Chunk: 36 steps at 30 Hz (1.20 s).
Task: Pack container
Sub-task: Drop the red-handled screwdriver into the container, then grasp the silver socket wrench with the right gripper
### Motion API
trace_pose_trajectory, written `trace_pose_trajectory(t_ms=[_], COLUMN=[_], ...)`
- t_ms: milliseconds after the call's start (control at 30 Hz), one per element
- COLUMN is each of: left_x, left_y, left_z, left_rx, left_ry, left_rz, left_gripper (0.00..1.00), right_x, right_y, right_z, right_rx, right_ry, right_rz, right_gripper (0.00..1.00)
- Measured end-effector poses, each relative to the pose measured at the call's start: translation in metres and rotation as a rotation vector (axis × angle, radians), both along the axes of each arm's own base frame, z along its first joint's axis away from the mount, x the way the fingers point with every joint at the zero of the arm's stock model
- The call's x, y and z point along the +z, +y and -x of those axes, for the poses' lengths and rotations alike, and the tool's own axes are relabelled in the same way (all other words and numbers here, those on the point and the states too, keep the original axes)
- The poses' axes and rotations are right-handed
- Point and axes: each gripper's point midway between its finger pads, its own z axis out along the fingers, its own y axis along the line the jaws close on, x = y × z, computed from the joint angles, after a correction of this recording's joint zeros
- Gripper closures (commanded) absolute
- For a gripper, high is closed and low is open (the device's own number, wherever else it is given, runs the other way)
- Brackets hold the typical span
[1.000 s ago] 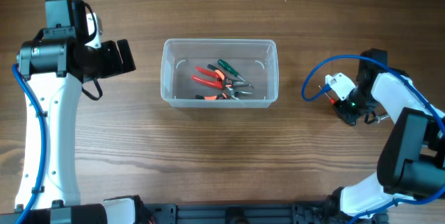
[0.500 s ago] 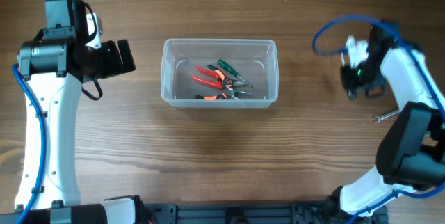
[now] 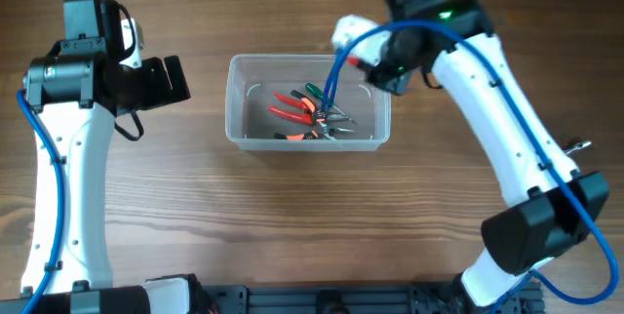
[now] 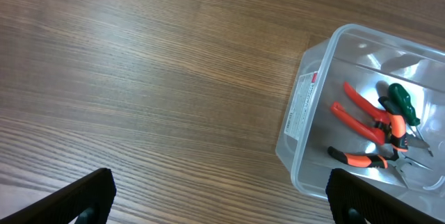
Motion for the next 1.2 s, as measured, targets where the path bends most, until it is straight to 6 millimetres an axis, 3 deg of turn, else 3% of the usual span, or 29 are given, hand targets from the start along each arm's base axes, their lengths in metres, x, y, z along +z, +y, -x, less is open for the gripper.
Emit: trace_pose_trajectory(t_ms=[67, 133, 233, 300, 367, 400, 433, 467, 500, 600, 700, 767, 833, 867, 900, 933, 1000, 1033, 1100, 1167, 1200], left_x=[0.0, 0.0, 0.0, 0.0, 0.0, 0.0, 0.0, 0.0, 0.0, 0.0, 0.0, 0.0, 0.0, 0.0, 0.0, 0.0, 0.0, 0.0, 0.0, 0.0, 0.0], left_y=[0.0, 0.0, 0.0, 0.0, 0.0, 0.0, 0.0, 0.0, 0.0, 0.0, 0.0, 0.0, 0.0, 0.0, 0.0, 0.0, 0.0, 0.0, 0.0, 0.0, 0.0], left_z=[0.0, 0.0, 0.0, 0.0, 0.0, 0.0, 0.0, 0.0, 0.0, 0.001, 0.001, 0.001, 0.001, 0.001, 0.001, 0.001, 0.0, 0.0, 0.0, 0.0, 0.0], left_rx=[0.0, 0.0, 0.0, 0.0, 0.0, 0.0, 0.0, 0.0, 0.0, 0.0, 0.0, 0.0, 0.0, 0.0, 0.0, 0.0, 0.0, 0.0, 0.0, 0.0, 0.0], left_ry=[0.0, 0.0, 0.0, 0.0, 0.0, 0.0, 0.0, 0.001, 0.001, 0.004, 0.004, 0.004, 0.004, 0.004, 0.004, 0.003, 0.002, 0.0, 0.0, 0.0, 0.0], left_rz=[0.0, 0.0, 0.0, 0.0, 0.0, 0.0, 0.0, 0.0, 0.0, 0.0, 0.0, 0.0, 0.0, 0.0, 0.0, 0.0, 0.0, 0.0, 0.0, 0.0, 0.0], left_gripper=[0.0, 0.0, 0.0, 0.0, 0.0, 0.0, 0.0, 0.0, 0.0, 0.0, 0.0, 0.0, 0.0, 0.0, 0.0, 0.0, 0.0, 0.0, 0.0, 0.0, 0.0], right_x=[-0.001, -0.01, -0.068, -0.117, -0.143, -0.15, -0.155, -0.157, -0.157, -0.157, -0.149, -0.125, -0.075, -0.029, 0.002, 0.06, 0.112, 0.135, 0.148, 0.129, 0.117], right_y=[0.018, 0.023, 0.025, 0.025, 0.024, 0.024, 0.024, 0.025, 0.026, 0.028, 0.028, 0.029, 0.026, 0.019, 0.012, -0.01, -0.055, -0.097, -0.192, -0.259, -0.281], right_z=[0.007, 0.01, 0.013, 0.018, 0.021, 0.021, 0.02, 0.02, 0.018, 0.014, 0.015, 0.005, -0.011, -0.022, -0.029, -0.04, -0.045, -0.042, -0.024, -0.006, 0.001], right_rx=[0.179, 0.246, 0.281, 0.287, 0.288, 0.288, 0.285, 0.281, 0.273, 0.208, 0.094, 0.003, -0.096, -0.18, -0.244, -0.403, -0.667, -0.875, -1.333, -1.67, -1.789], right_ry=[-0.019, -0.002, 0.141, 0.261, 0.324, 0.337, 0.342, 0.344, 0.342, 0.339, 0.371, 0.326, 0.202, 0.078, -0.012, -0.183, -0.313, -0.368, -0.392, -0.323, -0.283], right_rz=[-0.007, -0.012, 0.016, 0.043, 0.058, 0.059, 0.06, 0.057, 0.054, 0.039, 0.031, 0.017, -0.009, -0.031, -0.054, -0.108, -0.188, -0.233, -0.295, -0.345, -0.369], right_gripper=[0.96, 0.96, 0.96, 0.96, 0.91, 0.86, 0.69, 0.46, 0.34, 0.25, 0.24, 0.24, 0.18, 0.08, 0.02, 0.01, 0.0, 0.0, 0.0, 0.0, 0.0])
